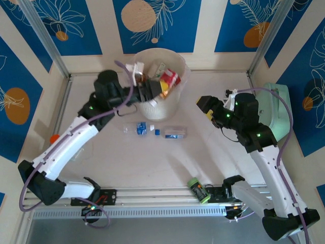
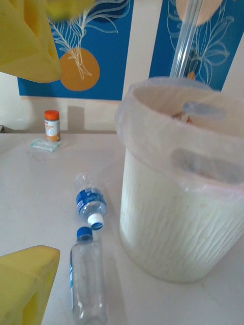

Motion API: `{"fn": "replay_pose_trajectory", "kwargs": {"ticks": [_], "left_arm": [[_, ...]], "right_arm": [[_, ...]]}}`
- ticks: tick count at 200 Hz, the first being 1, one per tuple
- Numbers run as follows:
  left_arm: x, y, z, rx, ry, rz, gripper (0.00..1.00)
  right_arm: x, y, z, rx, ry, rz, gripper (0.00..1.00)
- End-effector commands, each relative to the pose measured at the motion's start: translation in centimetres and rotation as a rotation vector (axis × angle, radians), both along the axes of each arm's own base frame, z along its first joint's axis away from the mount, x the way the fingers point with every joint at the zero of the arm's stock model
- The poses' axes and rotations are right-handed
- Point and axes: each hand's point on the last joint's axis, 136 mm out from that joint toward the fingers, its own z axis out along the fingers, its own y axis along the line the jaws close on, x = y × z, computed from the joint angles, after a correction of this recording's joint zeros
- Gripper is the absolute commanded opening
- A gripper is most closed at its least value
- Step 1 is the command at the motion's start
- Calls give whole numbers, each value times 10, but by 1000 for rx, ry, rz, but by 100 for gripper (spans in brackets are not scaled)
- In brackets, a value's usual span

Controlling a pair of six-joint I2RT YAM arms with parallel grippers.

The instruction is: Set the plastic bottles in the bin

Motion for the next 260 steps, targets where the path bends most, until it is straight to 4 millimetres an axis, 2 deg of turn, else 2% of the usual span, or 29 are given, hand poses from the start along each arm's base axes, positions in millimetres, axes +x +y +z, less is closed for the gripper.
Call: {"fn": "replay_pose_trajectory", "kwargs": {"ticks": [1,28,64,94,138,161,192,225,260], "left_arm": [[40,29,-2,176,-36,192,54],[88,50,14,237,-61,348,54],[140,56,3,270,-37,436,54],[174,65,-10,300,-25,554,54],[209,62,-28,329,-35,596,54],[219,64,-45,361,-6,613,55],[221,72,-59,406,12,654,68],[217,76,-51,402,0,665,77],[205,81,-24,348,-26,671,82]], "right_arm": [[-12,-4,-24,-29,81,-10,84],[-15,-3,-33,-24,110,-9,83],[-20,-3,-34,-44,117,-6,83],[-25,-5,-38,-57,128,-9,83],[-29,-7,-40,-58,136,-13,83],[-30,-9,-39,-61,137,-14,83],[-31,-11,-37,-66,136,-16,83],[-28,-9,-37,-56,140,-15,83],[-26,-8,-39,-52,146,-13,83]]}}
